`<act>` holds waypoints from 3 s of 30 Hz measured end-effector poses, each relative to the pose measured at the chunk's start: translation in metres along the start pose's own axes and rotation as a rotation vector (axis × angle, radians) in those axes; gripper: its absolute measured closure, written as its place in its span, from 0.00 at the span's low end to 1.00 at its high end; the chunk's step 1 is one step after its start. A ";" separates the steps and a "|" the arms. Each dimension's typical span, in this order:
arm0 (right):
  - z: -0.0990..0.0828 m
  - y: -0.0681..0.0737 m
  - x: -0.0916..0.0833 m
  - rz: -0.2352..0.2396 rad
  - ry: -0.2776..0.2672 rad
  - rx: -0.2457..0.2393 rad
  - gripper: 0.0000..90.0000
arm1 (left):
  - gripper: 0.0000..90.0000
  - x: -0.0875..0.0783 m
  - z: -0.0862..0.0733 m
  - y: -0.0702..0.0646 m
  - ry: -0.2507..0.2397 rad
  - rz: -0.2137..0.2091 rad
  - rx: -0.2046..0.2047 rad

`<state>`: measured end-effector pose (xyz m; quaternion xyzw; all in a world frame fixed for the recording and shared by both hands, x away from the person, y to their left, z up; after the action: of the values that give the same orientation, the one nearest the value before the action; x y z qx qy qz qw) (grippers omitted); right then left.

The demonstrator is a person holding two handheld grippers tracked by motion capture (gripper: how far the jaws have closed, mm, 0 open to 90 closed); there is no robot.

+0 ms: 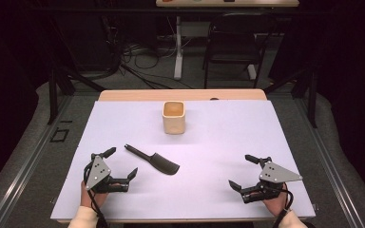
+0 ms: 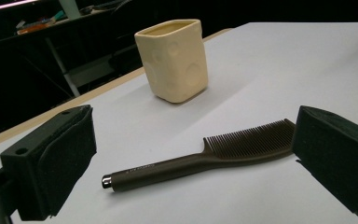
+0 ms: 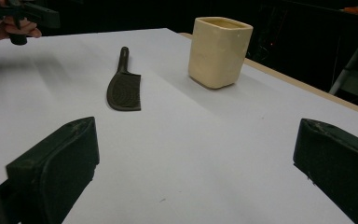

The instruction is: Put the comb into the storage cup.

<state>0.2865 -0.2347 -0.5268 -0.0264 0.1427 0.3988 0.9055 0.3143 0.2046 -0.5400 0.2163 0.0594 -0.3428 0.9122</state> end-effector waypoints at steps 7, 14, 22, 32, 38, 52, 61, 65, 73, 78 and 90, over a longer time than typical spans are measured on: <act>0.000 -0.002 0.001 -0.003 0.007 0.007 0.00 | 0.00 0.004 0.002 0.005 -0.003 0.004 -0.016; -0.001 -0.003 0.002 -0.003 0.008 0.012 0.00 | 0.00 0.011 0.002 0.014 -0.002 0.017 -0.018; -0.001 -0.002 0.002 -0.007 0.014 0.013 0.00 | 0.00 0.022 0.003 0.025 0.019 0.029 -0.009; -0.002 -0.002 0.005 -0.008 0.022 0.011 0.00 | 0.00 0.036 0.004 0.039 0.047 0.041 -0.012; -0.001 -0.002 0.005 -0.010 0.020 0.014 0.00 | 0.00 0.045 0.003 0.047 0.078 0.068 -0.011; -0.002 -0.002 0.006 -0.001 0.026 0.014 0.00 | 0.00 0.067 0.004 0.062 0.137 0.093 -0.027; -0.002 -0.003 0.006 -0.010 0.027 0.018 0.00 | 0.01 0.085 -0.003 0.071 0.193 0.095 -0.077; -0.002 -0.002 0.004 -0.009 0.025 0.018 0.00 | 0.07 0.094 -0.004 0.073 0.228 0.089 -0.088; -0.003 -0.002 0.005 -0.014 0.033 0.011 0.00 | 0.42 0.100 -0.011 0.072 0.288 0.033 -0.098; -0.003 -0.002 0.004 -0.014 0.036 0.011 0.00 | 0.76 0.104 -0.017 0.068 0.356 -0.015 -0.106; -0.003 -0.001 0.003 -0.014 0.040 0.014 0.00 | 1.00 0.104 -0.029 0.066 0.481 -0.072 -0.125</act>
<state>0.2888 -0.2342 -0.5307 -0.0290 0.1637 0.3908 0.9054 0.4373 0.1990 -0.5692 0.2327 0.3037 -0.3094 0.8706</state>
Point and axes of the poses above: each handheld gripper's, and its own axes: x roughly forward along the jaws, z roughly out of its top, y roughly to its left, the point moved 4 cm from there along x, roughly forward along the jaws, and after that the axes turned 10 degrees about x, right-handed, at the moved point
